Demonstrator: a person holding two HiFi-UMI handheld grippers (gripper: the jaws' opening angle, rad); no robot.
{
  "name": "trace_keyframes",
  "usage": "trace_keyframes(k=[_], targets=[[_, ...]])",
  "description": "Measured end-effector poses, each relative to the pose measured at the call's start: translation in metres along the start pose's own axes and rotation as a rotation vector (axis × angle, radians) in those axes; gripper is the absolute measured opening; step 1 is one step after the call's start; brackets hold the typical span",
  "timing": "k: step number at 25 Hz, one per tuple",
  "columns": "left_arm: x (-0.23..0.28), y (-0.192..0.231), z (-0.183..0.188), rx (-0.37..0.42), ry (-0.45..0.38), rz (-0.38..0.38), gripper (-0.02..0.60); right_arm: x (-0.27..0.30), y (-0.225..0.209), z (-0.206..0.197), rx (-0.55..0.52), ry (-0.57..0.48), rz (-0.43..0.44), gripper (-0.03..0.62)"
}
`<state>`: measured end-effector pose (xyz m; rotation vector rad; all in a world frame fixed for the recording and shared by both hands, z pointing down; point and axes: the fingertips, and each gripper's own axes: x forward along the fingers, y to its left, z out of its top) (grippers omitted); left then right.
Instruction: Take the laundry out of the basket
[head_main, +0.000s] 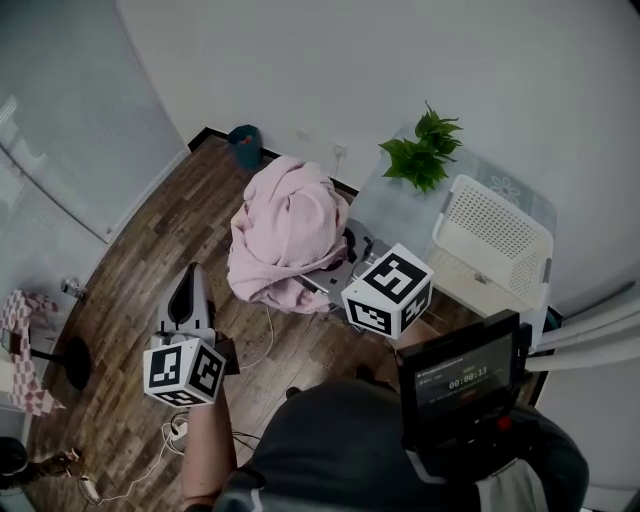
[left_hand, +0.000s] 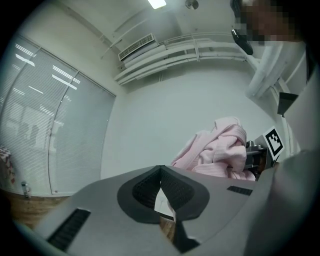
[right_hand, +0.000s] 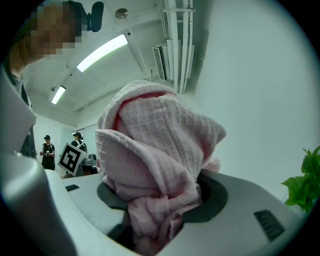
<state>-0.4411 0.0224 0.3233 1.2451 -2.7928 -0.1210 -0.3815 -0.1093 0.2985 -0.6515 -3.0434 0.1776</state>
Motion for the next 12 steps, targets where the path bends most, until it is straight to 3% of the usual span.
trace_keyframes(k=[12], targets=[[-0.0026, 0.0018, 0.0024, -0.007, 0.01, -0.022, 0.009, 0.0033, 0.004, 0.0092, -0.003, -0.001, -0.015, 0.268]])
